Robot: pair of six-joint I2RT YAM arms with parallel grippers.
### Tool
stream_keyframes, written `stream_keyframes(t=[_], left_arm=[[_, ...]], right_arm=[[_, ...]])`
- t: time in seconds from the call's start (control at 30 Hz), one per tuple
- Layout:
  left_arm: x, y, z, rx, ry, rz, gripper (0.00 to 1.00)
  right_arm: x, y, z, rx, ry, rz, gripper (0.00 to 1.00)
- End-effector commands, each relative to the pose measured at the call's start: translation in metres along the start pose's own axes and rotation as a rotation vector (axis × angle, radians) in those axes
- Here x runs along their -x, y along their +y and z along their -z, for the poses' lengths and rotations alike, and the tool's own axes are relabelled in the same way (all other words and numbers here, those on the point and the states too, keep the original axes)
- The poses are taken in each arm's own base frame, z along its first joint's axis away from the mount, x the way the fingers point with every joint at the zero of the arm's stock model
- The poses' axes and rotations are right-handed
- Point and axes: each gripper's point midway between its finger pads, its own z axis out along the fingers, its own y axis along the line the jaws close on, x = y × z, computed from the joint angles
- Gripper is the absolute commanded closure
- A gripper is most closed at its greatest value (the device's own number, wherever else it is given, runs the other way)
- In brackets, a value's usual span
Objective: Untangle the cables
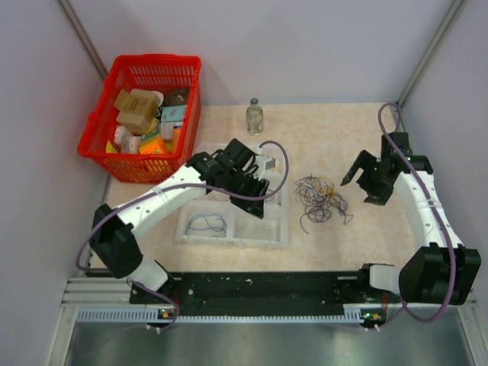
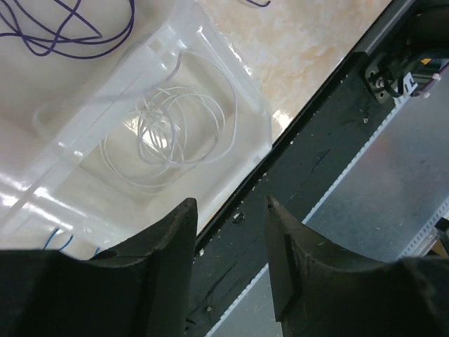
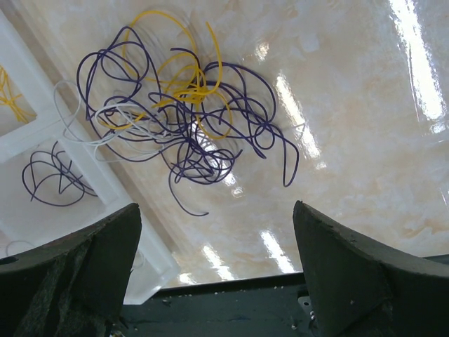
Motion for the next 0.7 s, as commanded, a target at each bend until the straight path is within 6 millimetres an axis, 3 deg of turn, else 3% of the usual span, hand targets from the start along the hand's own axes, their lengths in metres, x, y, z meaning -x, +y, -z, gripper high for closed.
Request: stream_keyframes(t=[0.0, 0.07, 0.17, 0.27, 0.37, 0.47, 0.57, 0.67], left_arm=[[-0.002, -0.009, 0.047, 0.05, -0.089, -0.014, 0.5], [0.001, 0.008, 0.059, 0.161, -0.133, -0.004, 0.44], [0.018, 0.032, 0.072, 0.262, -0.214, 0.022, 0.45], [0.041, 0.047, 0.066, 0.262, -0.233, 0.08, 0.49], [0.07, 0.046, 0.05, 0.228, -0.204, 0.062, 0.49], [0.079, 0.043, 0.026, 0.176, -0.127, 0.114, 0.55], [0.075, 0.04, 0.012, 0.181, -0.104, 0.115, 0.54], [0.068, 0.051, 0.004, 0.219, -0.081, 0.14, 0.56]], right_arm=[[0.004, 0.003, 0.005, 0.016, -0.042, 0.024, 0.12], [0.004, 0.004, 0.004, 0.019, -0.038, 0.024, 0.12], [0.006, 0.006, 0.003, 0.025, -0.04, 0.022, 0.12], [0.008, 0.009, 0.003, 0.036, -0.042, 0.021, 0.12], [0.007, 0.02, 0.002, 0.093, -0.027, 0.031, 0.12], [-0.004, 0.06, 0.003, 0.25, 0.017, 0.135, 0.12], [-0.033, 0.111, 0.009, 0.419, 0.076, 0.3, 0.12], [-0.066, 0.145, 0.008, 0.533, 0.148, 0.41, 0.15]])
